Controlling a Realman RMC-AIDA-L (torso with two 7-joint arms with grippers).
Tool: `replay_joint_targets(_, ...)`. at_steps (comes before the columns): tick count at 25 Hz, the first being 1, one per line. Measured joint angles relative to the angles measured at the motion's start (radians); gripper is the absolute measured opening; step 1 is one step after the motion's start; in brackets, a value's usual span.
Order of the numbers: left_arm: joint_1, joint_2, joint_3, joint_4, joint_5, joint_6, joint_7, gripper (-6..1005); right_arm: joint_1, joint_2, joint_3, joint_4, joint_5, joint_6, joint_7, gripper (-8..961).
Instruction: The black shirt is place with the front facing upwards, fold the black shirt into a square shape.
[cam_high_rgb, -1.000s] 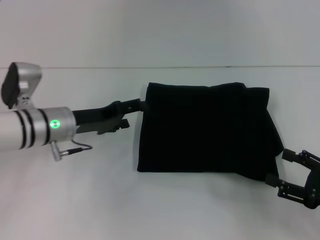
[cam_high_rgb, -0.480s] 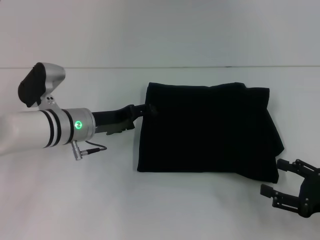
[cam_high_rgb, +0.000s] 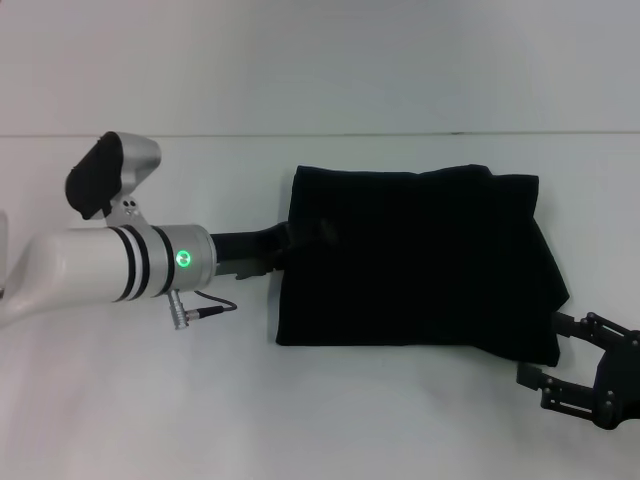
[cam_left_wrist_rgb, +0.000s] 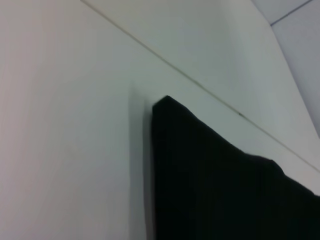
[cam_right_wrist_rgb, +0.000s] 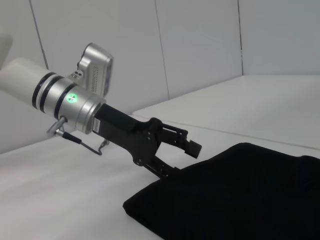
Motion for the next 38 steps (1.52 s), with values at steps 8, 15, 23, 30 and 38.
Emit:
replay_joint_targets(8, -0.010, -0.018, 0.021, 0.002, -0.007, 0.016, 0.015, 890, 0.004, 0.000, 0.000, 0.007, 0.001, -0.002, 0.003, 894)
replay_joint_targets(15, -0.004, -0.028, 0.021, 0.012, -0.009, -0.008, 0.036, 735, 0.005, 0.000, 0.000, 0.009, 0.004, -0.006, 0.004, 894)
replay_joint_targets(23, -0.001, -0.031, 0.018, 0.005, -0.010, -0.030, 0.055, 353, 0.006, 0.000, 0.000, 0.009, 0.006, -0.006, 0.006, 895)
replay_joint_targets(30, -0.001, -0.030, 0.019, 0.004, -0.011, -0.031, 0.062, 116, 0.008, 0.000, 0.002, 0.009, 0.008, -0.006, 0.007, 895)
replay_joint_targets(38, 0.018, -0.018, 0.010, 0.014, -0.019, 0.002, 0.068, 116, 0.017, 0.000, 0.016, 0.009, 0.010, -0.006, 0.009, 895)
